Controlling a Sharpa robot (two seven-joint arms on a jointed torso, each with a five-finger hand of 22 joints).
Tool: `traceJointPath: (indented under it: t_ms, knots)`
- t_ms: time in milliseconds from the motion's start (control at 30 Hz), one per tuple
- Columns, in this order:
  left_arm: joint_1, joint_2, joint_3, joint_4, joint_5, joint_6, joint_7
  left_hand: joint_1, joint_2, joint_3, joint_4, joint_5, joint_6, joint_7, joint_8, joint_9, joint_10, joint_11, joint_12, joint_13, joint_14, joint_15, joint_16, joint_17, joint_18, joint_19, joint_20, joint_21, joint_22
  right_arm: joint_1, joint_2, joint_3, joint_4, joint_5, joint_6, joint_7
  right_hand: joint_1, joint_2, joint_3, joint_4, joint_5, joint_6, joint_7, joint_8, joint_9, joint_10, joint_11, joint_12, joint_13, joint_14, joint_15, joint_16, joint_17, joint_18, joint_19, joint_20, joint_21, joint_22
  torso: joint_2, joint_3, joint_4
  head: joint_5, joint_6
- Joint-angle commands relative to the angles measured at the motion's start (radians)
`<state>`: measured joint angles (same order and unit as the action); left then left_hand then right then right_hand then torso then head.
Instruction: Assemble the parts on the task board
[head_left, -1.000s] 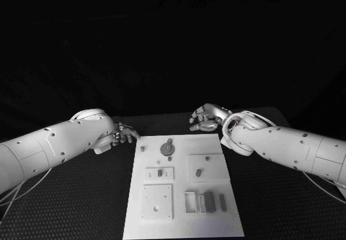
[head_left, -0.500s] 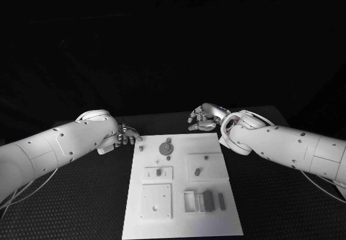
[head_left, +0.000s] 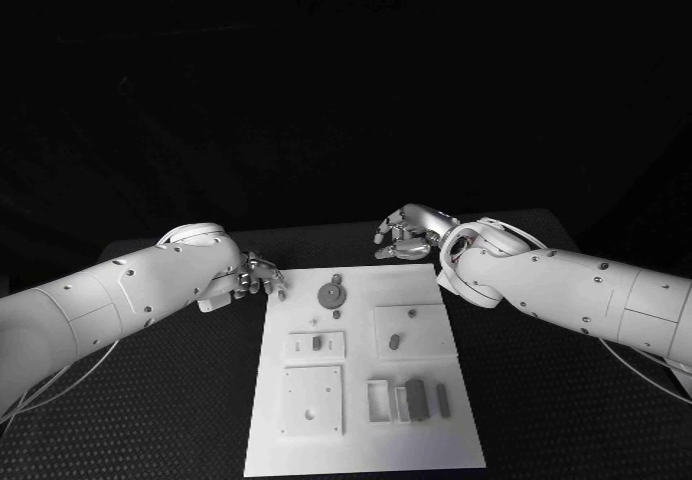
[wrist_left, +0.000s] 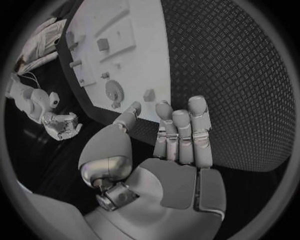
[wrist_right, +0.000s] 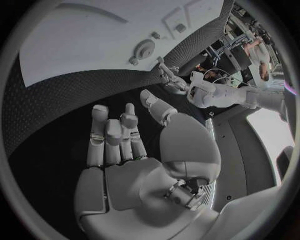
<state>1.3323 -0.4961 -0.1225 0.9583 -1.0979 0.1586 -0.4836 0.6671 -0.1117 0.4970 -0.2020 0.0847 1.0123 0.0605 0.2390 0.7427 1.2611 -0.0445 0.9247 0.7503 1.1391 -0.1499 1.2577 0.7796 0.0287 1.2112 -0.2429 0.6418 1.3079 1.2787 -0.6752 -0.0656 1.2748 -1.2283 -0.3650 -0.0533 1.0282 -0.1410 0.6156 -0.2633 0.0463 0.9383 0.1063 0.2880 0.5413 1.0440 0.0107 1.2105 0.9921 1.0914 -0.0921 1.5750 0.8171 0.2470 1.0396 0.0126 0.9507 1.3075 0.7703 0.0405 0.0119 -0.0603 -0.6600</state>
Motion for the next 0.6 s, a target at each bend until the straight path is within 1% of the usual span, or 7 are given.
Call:
traceJointPath:
  t_ms: [33,167,367,467,533,600]
  knots:
    - [-0.002,0.006,-0.001,0.001,0.003,0.033,0.017,0.002,0.011,-0.001,-0.01,0.008,0.0,0.009,0.002,-0.002,-0.006,0.0,0.005,0.002,-0.008,0.001,0.003,-0.001,0.03,-0.007,0.0,0.003,0.017,0.0,0.001,0.001,0.002,-0.001,0.009,0.007,-0.004,0.008,0.0,-0.005,0.003,0.008,0.018,-0.006,0.001,-0.006,0.002,-0.004,-0.002,-0.005,0.0,-0.004,0.0,0.015,-0.006,0.002,-0.004,0.014,-0.001,-0.0007,0.0005,0.001,0.0]
    - [-0.007,0.01,-0.003,-0.001,0.009,0.031,0.019,0.004,0.019,-0.003,-0.014,0.01,0.001,0.009,0.003,-0.004,-0.007,0.0,0.006,0.002,-0.009,0.001,0.005,-0.002,0.03,-0.007,0.0,0.003,0.018,0.0,0.002,0.001,0.001,-0.001,0.009,0.007,-0.004,0.008,0.0,-0.005,0.003,0.008,0.018,-0.006,0.001,-0.006,0.002,-0.004,-0.002,-0.005,0.0,-0.004,0.0,0.015,-0.006,0.002,-0.004,0.014,-0.001,-0.0004,0.0003,0.001,-0.001]
    - [-0.01,0.013,-0.003,-0.007,0.012,0.034,0.02,0.004,0.029,-0.006,-0.017,0.012,0.0,0.009,0.002,-0.006,-0.008,0.001,0.008,0.001,-0.01,0.001,0.006,-0.004,0.03,-0.007,0.0,0.004,0.018,0.0,0.002,0.001,0.001,-0.001,0.01,0.008,-0.004,0.008,0.0,-0.005,0.003,0.008,0.018,-0.006,0.001,-0.006,0.002,-0.004,-0.002,-0.005,0.0,-0.004,0.0,0.015,-0.006,0.002,-0.004,0.014,-0.001,-0.0011,-0.0003,0.0,0.0]
    - [-0.011,0.017,-0.003,-0.011,0.014,0.034,0.021,0.004,0.034,-0.007,-0.018,0.012,0.001,0.009,0.003,-0.007,-0.008,0.001,0.008,0.001,-0.011,0.001,0.007,-0.005,0.03,-0.008,0.0,0.004,0.019,0.0,0.002,0.001,0.002,-0.001,0.01,0.007,-0.004,0.008,0.0,-0.005,0.003,0.008,0.018,-0.006,0.001,-0.006,0.002,-0.004,-0.002,-0.005,0.0,-0.004,0.0,0.015,-0.006,0.002,-0.004,0.014,0.0,-0.0002,-0.0002,-0.001,0.001]
    - [-0.012,0.018,-0.003,-0.015,0.016,0.036,0.023,0.004,0.037,-0.008,-0.02,0.012,0.001,0.009,0.003,-0.007,-0.009,0.001,0.009,0.001,-0.011,0.001,0.008,-0.005,0.03,-0.008,0.0,0.004,0.019,0.0,0.002,0.001,0.002,-0.001,0.01,0.007,-0.004,0.008,0.0,-0.005,0.003,0.008,0.018,-0.006,0.001,-0.006,0.002,-0.003,-0.002,-0.005,0.0,-0.004,0.0,0.015,-0.006,0.002,-0.004,0.014,0.0,-0.0004,0.0002,-0.002,0.0]
    - [-0.014,0.019,-0.003,-0.018,0.018,0.037,0.024,0.004,0.04,-0.008,-0.021,0.013,0.001,0.009,0.003,-0.008,-0.009,0.001,0.009,0.001,-0.011,0.001,0.008,-0.006,0.03,-0.008,0.0,0.004,0.019,0.0,0.001,0.001,0.003,-0.001,0.01,0.007,-0.004,0.008,0.0,-0.005,0.003,0.008,0.018,-0.006,0.001,-0.006,0.002,-0.003,-0.002,-0.005,0.0,-0.004,0.0,0.015,-0.006,0.002,-0.004,0.014,0.0,-0.0003,0.0004,-0.003,0.001]
